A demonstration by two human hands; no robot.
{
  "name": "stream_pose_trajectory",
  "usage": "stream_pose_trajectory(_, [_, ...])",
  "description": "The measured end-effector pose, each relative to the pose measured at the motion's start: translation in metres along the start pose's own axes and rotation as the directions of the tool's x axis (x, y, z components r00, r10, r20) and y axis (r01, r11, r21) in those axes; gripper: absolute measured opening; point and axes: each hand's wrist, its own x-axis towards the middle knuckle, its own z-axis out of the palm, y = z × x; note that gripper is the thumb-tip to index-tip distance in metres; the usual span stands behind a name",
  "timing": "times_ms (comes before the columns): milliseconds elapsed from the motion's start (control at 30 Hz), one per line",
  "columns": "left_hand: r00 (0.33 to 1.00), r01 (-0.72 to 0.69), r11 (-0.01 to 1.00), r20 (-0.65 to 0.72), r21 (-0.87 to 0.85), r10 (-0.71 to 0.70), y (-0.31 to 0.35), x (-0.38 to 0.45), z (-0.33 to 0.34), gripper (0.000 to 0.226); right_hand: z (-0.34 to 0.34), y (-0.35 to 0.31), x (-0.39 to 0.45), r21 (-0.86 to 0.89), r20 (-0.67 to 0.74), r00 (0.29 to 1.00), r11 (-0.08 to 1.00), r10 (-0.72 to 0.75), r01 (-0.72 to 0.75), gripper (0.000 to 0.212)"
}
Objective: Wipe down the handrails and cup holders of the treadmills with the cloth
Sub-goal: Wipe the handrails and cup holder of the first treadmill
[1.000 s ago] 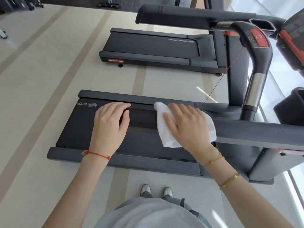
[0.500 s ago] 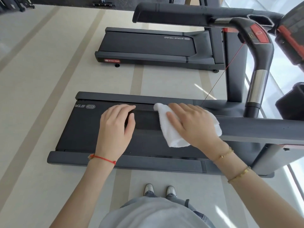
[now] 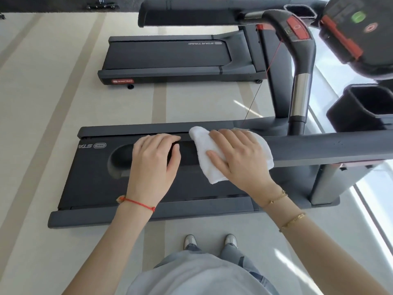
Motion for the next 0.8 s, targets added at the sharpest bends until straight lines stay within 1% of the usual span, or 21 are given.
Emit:
stream_pose_trajectory(67, [1.0, -0.01, 1.0, 0.007, -0.016, 0.01, 0.017, 0.004, 0.009, 0.02, -0.002, 0.017, -0.012, -0.041, -0.061, 0.995, 0.996, 0.073, -0.075, 0.039])
stream_pose_trajectory(133, [0.999, -0.026, 0.999, 0.022, -0.035, 0.027, 0.035, 0.008, 0.019, 0.019, -0.005, 0.034, -0.022, -0.065, -0.104, 0.989, 0.992, 0.104, -0.112, 0.036])
stream_pose_trajectory(300, [0.993, -0.07, 0.993, 0.093, -0.092, 0.079, 0.081, 0.022, 0.045, 0.021, -0.013, 0.08, -0.047, -0.113, -0.152, 0.98, 0.983, 0.129, -0.147, 0.035])
stream_pose_trajectory(467, [0.986, -0.103, 0.984, 0.116, -0.146, 0.12, 0.133, 0.034, 0.077, 0.021, -0.03, 0.145, -0.073, -0.117, -0.196, 0.968, 0.977, 0.154, -0.179, 0.032])
stream_pose_trajectory(533, [0.985, -0.11, 0.982, 0.117, -0.156, 0.129, 0.156, 0.039, 0.092, 0.02, -0.039, 0.174, -0.086, -0.141, -0.198, 0.966, 0.971, 0.163, -0.193, 0.031])
stream_pose_trajectory(667, [0.983, -0.111, 0.98, 0.124, -0.167, 0.132, 0.202, 0.049, 0.119, 0.021, -0.062, 0.236, -0.11, -0.152, -0.159, 0.968, 0.964, 0.193, -0.217, 0.032])
stream_pose_trajectory(800, [0.985, -0.103, 0.984, 0.122, -0.147, 0.121, 0.24, 0.057, 0.141, 0.022, -0.084, 0.283, -0.117, -0.096, -0.097, 0.971, 0.969, 0.219, -0.228, 0.035])
